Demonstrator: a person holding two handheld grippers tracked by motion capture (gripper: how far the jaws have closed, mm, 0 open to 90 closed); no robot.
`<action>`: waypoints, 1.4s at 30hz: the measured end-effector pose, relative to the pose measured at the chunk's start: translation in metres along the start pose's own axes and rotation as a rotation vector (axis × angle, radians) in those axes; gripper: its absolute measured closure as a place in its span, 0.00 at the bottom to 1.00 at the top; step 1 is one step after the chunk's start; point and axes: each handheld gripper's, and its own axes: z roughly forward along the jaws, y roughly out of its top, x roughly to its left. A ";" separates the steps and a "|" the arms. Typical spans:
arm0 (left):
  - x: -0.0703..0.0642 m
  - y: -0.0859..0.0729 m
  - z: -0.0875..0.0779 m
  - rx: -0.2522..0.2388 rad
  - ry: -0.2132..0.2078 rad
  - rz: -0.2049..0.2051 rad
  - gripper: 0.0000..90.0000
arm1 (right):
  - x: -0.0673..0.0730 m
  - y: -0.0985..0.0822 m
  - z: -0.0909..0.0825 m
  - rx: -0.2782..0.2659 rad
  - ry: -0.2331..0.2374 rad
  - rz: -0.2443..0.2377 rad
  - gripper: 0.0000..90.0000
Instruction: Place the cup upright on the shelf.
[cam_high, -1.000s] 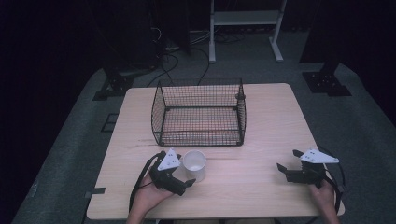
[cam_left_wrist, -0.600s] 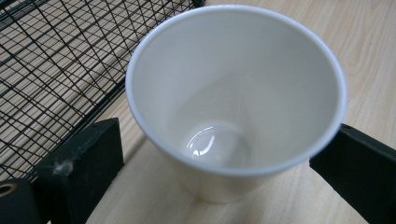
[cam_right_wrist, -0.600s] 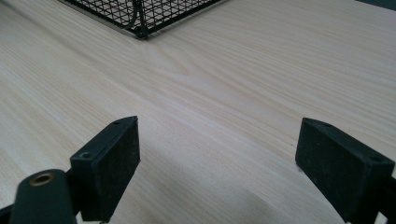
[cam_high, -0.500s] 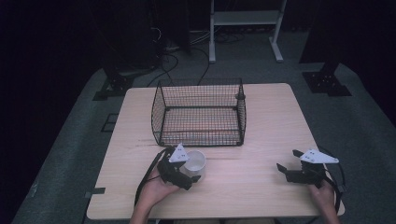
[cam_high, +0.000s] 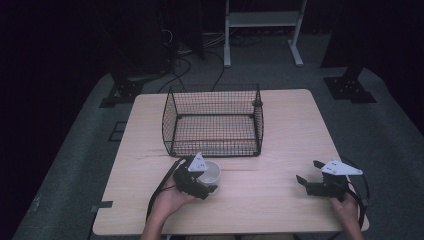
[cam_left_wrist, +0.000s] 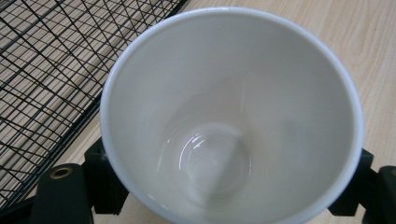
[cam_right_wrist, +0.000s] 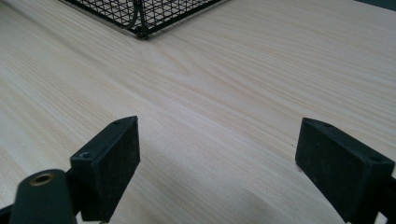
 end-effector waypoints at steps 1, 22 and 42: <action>0.000 0.000 0.000 0.002 0.002 0.000 0.23 | 0.000 0.000 0.000 0.000 0.000 -0.001 0.15; 0.003 0.024 -0.016 -0.047 -0.046 0.028 0.23 | 0.000 0.000 0.000 -0.003 -0.003 0.003 0.15; 0.014 0.053 -0.024 -0.044 -0.065 0.077 0.23 | 0.000 0.000 0.000 -0.001 -0.008 0.003 0.15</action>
